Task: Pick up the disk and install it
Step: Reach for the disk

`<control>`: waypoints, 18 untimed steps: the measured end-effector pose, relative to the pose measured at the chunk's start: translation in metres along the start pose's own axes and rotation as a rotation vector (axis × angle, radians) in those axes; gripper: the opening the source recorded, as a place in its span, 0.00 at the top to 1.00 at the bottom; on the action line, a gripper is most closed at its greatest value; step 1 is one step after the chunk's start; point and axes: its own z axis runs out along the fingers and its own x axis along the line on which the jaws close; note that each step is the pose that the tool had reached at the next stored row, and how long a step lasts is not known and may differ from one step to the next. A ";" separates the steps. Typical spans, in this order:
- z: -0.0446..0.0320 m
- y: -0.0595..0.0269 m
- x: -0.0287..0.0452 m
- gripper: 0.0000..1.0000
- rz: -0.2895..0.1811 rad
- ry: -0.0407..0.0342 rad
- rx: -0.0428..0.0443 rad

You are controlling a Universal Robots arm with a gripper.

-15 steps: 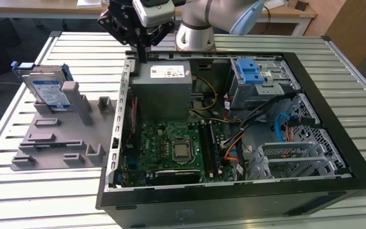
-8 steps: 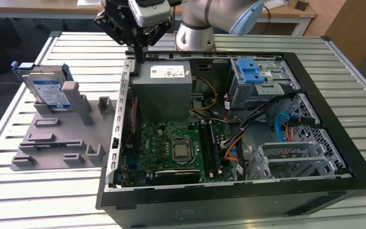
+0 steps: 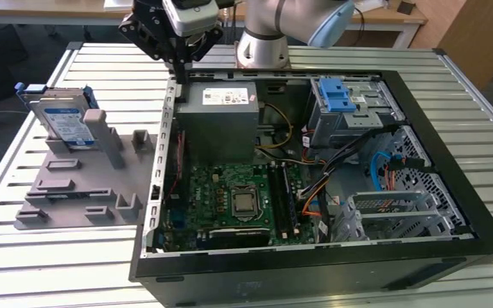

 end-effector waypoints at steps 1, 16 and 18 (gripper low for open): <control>0.0001 0.0000 0.0008 0.89 0.000 0.0000 -0.0001; 0.0011 0.0003 0.0126 0.89 0.000 0.0007 -0.0011; 0.0013 0.0003 0.0146 0.89 0.000 0.0007 -0.0014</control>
